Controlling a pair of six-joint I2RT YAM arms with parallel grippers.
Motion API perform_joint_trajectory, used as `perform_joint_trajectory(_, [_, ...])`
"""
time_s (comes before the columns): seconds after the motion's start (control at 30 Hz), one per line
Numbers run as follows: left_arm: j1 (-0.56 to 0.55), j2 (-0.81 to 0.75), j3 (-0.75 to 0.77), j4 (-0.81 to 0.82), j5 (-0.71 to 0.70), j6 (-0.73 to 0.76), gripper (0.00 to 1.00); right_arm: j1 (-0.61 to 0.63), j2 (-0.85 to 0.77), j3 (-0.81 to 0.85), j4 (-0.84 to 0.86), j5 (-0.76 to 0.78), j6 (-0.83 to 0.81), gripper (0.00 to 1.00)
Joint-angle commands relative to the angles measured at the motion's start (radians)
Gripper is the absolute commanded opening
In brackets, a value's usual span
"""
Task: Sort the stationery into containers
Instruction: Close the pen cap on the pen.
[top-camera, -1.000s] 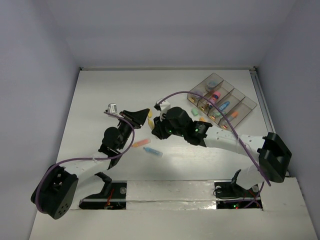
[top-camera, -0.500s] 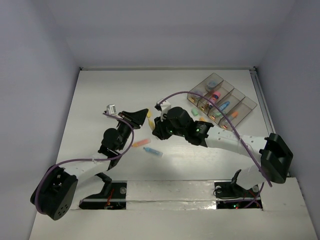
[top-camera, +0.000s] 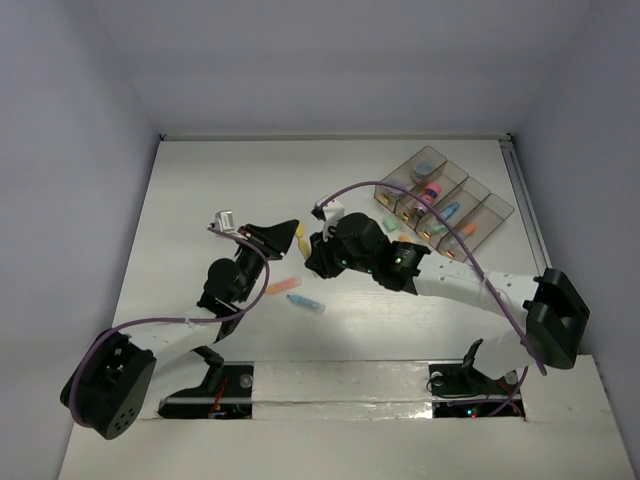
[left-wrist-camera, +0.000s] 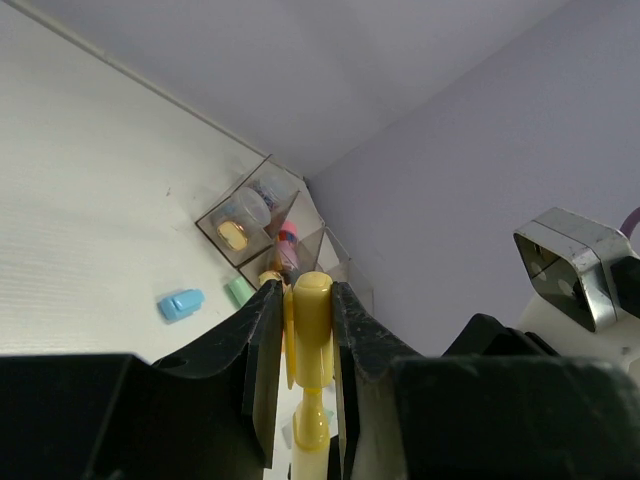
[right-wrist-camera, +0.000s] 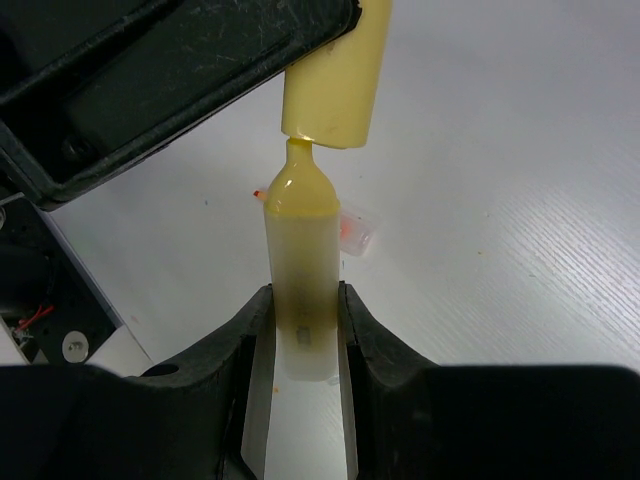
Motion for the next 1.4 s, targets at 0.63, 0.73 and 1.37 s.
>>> perform_joint_trajectory(0.63, [-0.046, 0.035, -0.059, 0.214, 0.040, 0.022, 0.00, 0.007, -0.041, 0.026, 0.042, 0.095, 0.039, 0.00])
perform_joint_trajectory(0.73, [-0.047, 0.041, -0.075, 0.253, 0.049, 0.026, 0.00, 0.007, -0.041, 0.035, 0.037, 0.097, 0.054, 0.00])
perform_joint_trajectory(1.37, [-0.134, 0.104, -0.045, 0.187, -0.051, 0.021, 0.00, 0.007, -0.012, 0.099, -0.023, 0.194, 0.019, 0.00])
